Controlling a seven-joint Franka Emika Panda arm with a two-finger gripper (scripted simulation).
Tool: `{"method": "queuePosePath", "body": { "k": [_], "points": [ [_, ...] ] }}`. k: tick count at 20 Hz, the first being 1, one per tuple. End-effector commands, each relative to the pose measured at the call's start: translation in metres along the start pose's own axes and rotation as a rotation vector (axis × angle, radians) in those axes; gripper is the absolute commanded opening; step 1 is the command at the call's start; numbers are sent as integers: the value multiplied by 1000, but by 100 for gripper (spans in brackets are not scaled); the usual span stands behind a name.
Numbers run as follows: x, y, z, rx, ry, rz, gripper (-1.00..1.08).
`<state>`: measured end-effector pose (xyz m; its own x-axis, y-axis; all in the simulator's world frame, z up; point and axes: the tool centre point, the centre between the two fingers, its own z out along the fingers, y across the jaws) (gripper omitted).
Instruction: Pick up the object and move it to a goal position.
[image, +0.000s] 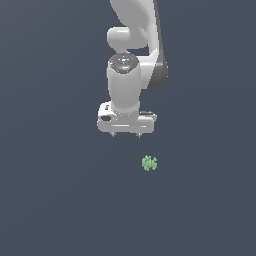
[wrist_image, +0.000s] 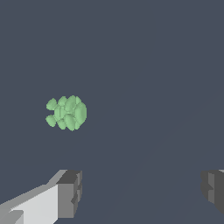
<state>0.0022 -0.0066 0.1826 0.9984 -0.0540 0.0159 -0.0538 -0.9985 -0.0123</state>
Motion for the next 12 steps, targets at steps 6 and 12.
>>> {"method": "queuePosePath", "body": {
  "k": [6, 12],
  "points": [
    [-1, 2, 6, -11, -10, 4, 100],
    [-2, 4, 11, -21, -19, 8, 100]
  ]
}}
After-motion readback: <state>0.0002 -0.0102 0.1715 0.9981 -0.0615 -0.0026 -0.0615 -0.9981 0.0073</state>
